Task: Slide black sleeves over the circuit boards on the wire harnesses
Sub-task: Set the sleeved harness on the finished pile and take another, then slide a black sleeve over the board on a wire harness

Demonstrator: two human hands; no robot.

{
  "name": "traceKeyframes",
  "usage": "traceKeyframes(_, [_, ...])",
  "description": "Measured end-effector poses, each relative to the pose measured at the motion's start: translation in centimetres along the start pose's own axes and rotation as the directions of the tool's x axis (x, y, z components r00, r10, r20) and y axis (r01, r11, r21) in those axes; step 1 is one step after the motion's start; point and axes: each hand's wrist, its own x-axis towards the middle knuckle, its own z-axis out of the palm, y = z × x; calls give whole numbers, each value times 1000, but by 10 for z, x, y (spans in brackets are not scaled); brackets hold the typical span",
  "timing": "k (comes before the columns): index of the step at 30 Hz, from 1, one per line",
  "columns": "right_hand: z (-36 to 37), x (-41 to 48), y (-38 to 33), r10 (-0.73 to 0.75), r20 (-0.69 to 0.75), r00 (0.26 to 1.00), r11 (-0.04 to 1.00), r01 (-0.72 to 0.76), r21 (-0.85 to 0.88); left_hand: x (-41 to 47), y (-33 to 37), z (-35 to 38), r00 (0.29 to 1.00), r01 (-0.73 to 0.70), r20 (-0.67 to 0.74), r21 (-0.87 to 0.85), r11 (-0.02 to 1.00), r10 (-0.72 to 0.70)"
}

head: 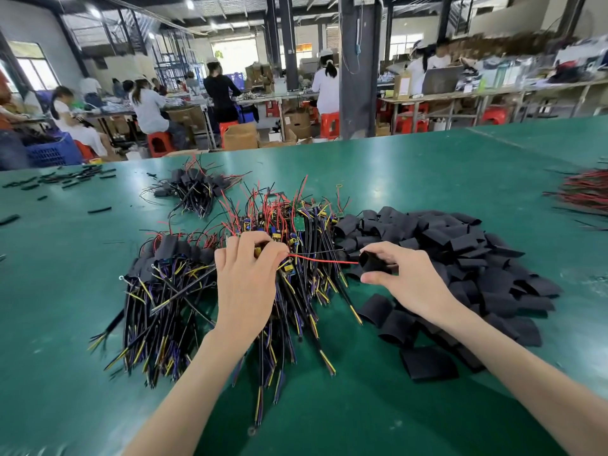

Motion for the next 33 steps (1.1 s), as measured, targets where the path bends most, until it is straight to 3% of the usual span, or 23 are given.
traceKeyframes(15, [-1,-3,-6,58,0,998,998,-58,18,0,3,-3,996,0,-84,0,1000,0])
traceKeyframes(27, [-2,-4,-9,73,-7,997,997,-73,33,-2,10,-5,996,-63,-60,-83,995,58])
traceKeyframes(33, [-3,-3,-8,124,31,992,982,-127,137,-2,12,-6,995,-77,-81,-141,987,66])
